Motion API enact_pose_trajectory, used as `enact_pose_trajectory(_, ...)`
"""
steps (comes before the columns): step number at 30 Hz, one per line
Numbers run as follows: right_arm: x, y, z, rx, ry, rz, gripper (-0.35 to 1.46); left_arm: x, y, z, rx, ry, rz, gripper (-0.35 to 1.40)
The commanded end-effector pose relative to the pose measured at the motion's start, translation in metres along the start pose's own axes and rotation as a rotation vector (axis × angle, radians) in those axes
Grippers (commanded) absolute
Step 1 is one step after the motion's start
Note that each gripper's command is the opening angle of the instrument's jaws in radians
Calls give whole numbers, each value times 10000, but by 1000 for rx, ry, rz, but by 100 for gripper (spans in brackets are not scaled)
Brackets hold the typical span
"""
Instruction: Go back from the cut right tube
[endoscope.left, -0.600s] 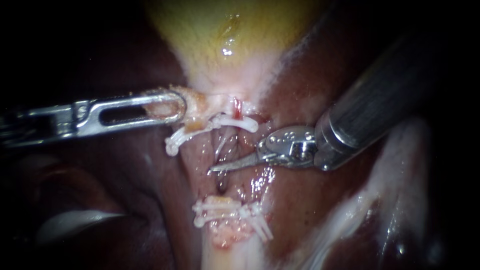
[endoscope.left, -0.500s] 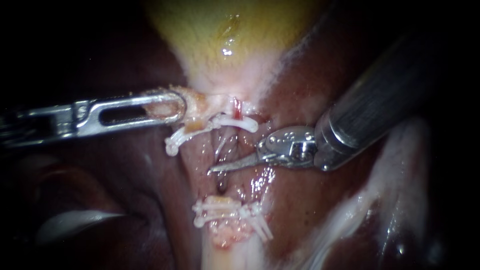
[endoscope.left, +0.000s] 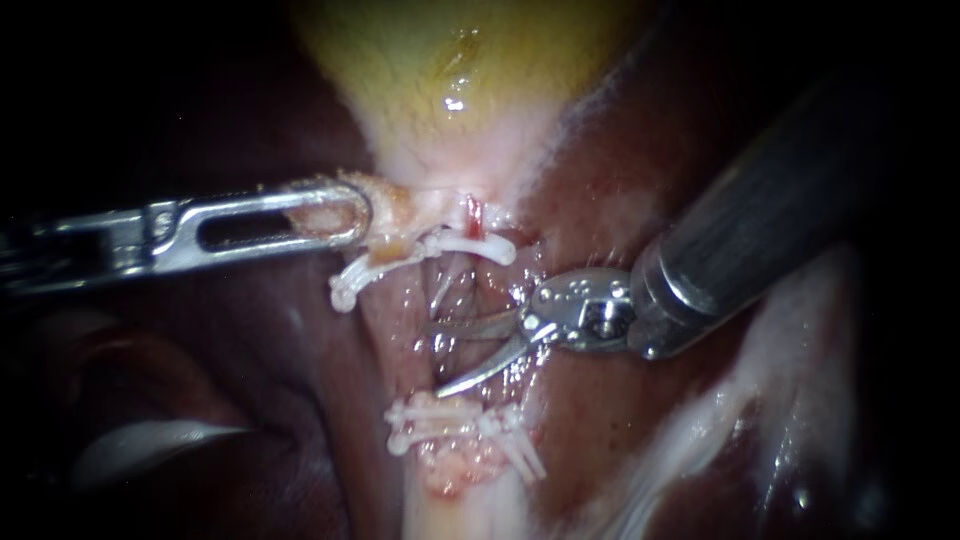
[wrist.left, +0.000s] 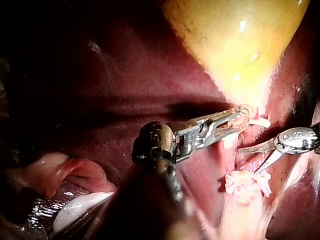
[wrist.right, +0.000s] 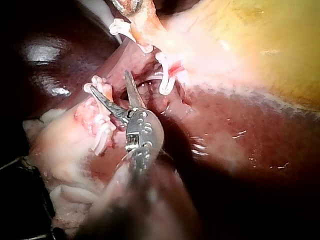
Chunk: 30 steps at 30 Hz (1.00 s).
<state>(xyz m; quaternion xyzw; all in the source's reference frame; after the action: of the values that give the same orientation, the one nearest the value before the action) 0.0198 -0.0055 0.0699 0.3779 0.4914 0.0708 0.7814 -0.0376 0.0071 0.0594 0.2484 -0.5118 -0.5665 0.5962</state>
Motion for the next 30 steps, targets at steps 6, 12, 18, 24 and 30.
enact_pose_trajectory(6,1,-1,-4,-3,0,-1,123,0,0,-1,1,1,0,-35)
enact_pose_trajectory(12,1,-4,-6,-43,3,-1,131,0,0,-1,1,1,0,-35)
enact_pose_trajectory(18,1,-12,-23,-167,6,-20,145,0,1,-1,2,1,0,-35)
enact_pose_trajectory(24,3,-29,-52,-309,-23,-129,145,0,1,-1,2,1,0,-35)
enact_pose_trajectory(30,8,-44,-88,-386,-101,-183,145,0,1,-2,2,1,0,-35)
